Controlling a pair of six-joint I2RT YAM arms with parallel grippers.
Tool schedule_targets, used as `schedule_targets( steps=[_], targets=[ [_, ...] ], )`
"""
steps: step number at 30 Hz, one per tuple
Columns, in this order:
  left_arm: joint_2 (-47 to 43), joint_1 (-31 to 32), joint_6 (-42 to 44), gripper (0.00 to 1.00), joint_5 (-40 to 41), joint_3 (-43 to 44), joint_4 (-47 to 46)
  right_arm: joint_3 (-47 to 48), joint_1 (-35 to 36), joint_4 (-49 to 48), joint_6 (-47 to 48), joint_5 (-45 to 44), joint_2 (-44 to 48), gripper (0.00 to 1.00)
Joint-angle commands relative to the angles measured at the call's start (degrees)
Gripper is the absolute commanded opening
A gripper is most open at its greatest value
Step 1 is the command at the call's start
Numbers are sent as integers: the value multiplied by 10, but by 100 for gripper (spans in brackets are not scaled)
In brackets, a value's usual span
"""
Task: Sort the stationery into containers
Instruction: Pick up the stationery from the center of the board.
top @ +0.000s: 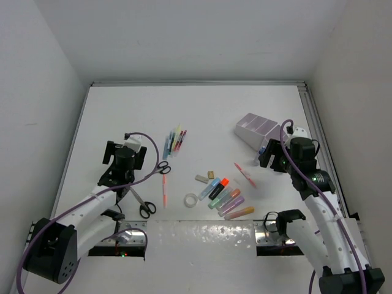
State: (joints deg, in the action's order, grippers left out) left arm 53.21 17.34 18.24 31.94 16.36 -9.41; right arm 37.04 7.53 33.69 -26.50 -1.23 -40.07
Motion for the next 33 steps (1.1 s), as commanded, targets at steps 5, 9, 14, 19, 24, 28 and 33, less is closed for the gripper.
schedule_targets(
  steps=[5,9,14,19,24,28,33],
  targets=[
    [-2,9,-30,100,23,25,-9,-13,-1,3,-16,-22,3,74],
    [2,16,-28,100,10,44,29,-23,-1,4,-26,-57,6,60],
    [14,23,-42,100,-15,72,67,-30,-1,-12,-77,-143,-19,40],
    [26,23,-37,100,-22,81,60,-71,22,-143,-115,-162,-63,63],
    [33,22,-16,100,-7,68,27,-86,47,-244,-119,-184,-135,60],
    [46,21,-2,100,7,60,3,-72,83,-274,-114,-229,-185,59],
    [54,16,-7,100,12,69,-7,-65,116,-316,-128,-305,-236,57]
  ],
)
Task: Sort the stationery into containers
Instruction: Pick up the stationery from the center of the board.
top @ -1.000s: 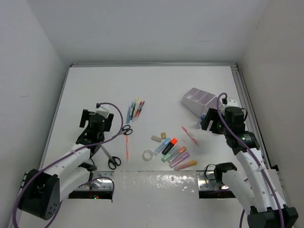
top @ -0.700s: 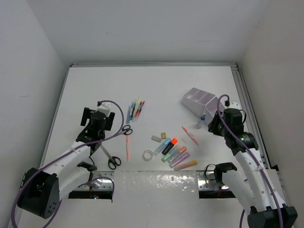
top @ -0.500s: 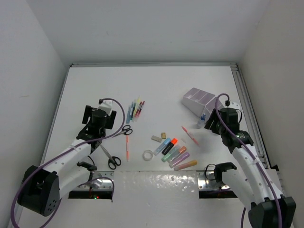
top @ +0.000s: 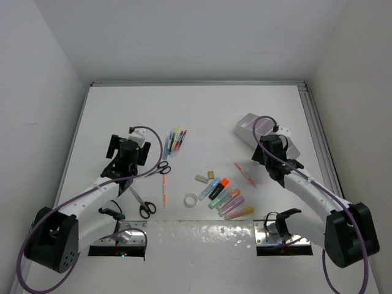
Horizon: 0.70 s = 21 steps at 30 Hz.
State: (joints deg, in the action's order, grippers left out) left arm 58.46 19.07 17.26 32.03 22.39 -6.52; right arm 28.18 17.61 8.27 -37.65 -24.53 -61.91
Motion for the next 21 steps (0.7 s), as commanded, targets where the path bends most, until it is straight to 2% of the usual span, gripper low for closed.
schedule_targets(
  steps=[1,9,16,17,20,21],
  targets=[
    [3,-3,0,100,11,10,-36,26,18,-62,-20,-82,-27,57],
    [4,-4,-13,100,1,10,-37,42,45,-66,-44,-142,-88,52],
    [-1,-4,-17,100,-5,4,-38,30,55,-77,-49,-168,-87,20],
    [-2,-4,-18,100,-6,1,-38,29,56,-77,-46,-169,-85,12],
    [-6,-3,-19,100,-12,-2,-40,29,60,-71,-35,-167,-74,0],
    [-7,-4,-19,100,-15,-3,-41,30,63,-70,-29,-163,-70,0]
  ],
)
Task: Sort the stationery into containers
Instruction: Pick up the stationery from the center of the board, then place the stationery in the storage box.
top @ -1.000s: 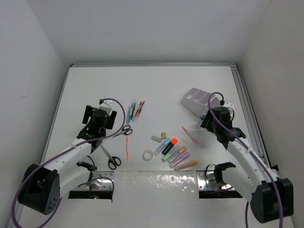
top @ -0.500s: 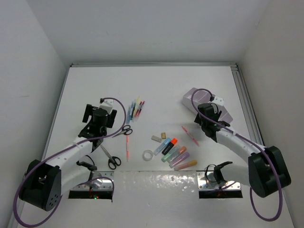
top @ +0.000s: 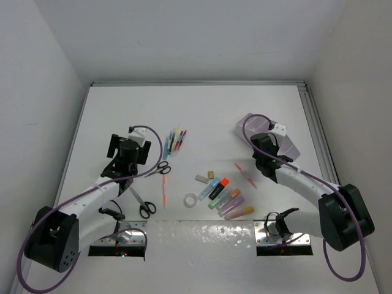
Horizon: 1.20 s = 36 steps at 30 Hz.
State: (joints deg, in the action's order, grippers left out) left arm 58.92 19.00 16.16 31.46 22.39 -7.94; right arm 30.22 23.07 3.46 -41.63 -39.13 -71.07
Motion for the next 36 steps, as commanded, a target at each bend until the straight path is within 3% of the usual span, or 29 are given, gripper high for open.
schedule_targets(
  steps=[1,5,9,11,14,16,20,27,36],
  targets=[
    [-13,-4,-10,100,-11,-3,-28,11,10,-23,28,-11,26,0],
    [-15,-4,-11,100,-18,-8,-29,39,18,-14,69,65,58,0],
    [-15,-3,-13,100,-18,-8,-30,119,19,59,108,135,83,0],
    [-15,-3,-13,100,-18,-8,-32,182,17,96,122,128,90,0],
    [-18,-2,-14,100,-18,-9,-35,243,-6,194,124,49,106,0],
    [-20,-2,-13,100,-18,-11,-38,250,-41,223,109,-1,120,0],
    [-23,-3,-14,100,-20,-16,-44,214,-111,267,76,-20,158,0],
    [-22,-3,-14,100,-27,-13,-43,148,-172,211,89,-6,203,0],
    [-28,-3,-21,100,-38,-17,-37,124,-221,145,95,41,140,0]
  ],
)
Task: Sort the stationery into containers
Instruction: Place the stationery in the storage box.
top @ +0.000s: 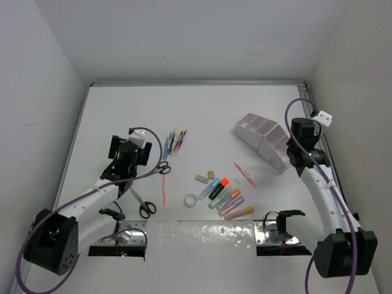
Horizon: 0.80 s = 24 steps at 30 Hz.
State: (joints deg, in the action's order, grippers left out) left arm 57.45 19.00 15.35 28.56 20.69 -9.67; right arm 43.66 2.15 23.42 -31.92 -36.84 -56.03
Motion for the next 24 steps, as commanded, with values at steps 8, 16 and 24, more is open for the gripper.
schedule_targets(
  steps=[8,16,24],
  targets=[
    [-20,-3,-9,100,-3,-6,-21,-59,-19,-115,-13,33,-32,0],
    [-19,-2,-9,100,-8,-10,-28,-114,-45,-157,-16,37,-42,0],
    [-16,-3,-6,100,-9,-2,-30,-134,-55,-200,-4,74,-72,6]
  ],
)
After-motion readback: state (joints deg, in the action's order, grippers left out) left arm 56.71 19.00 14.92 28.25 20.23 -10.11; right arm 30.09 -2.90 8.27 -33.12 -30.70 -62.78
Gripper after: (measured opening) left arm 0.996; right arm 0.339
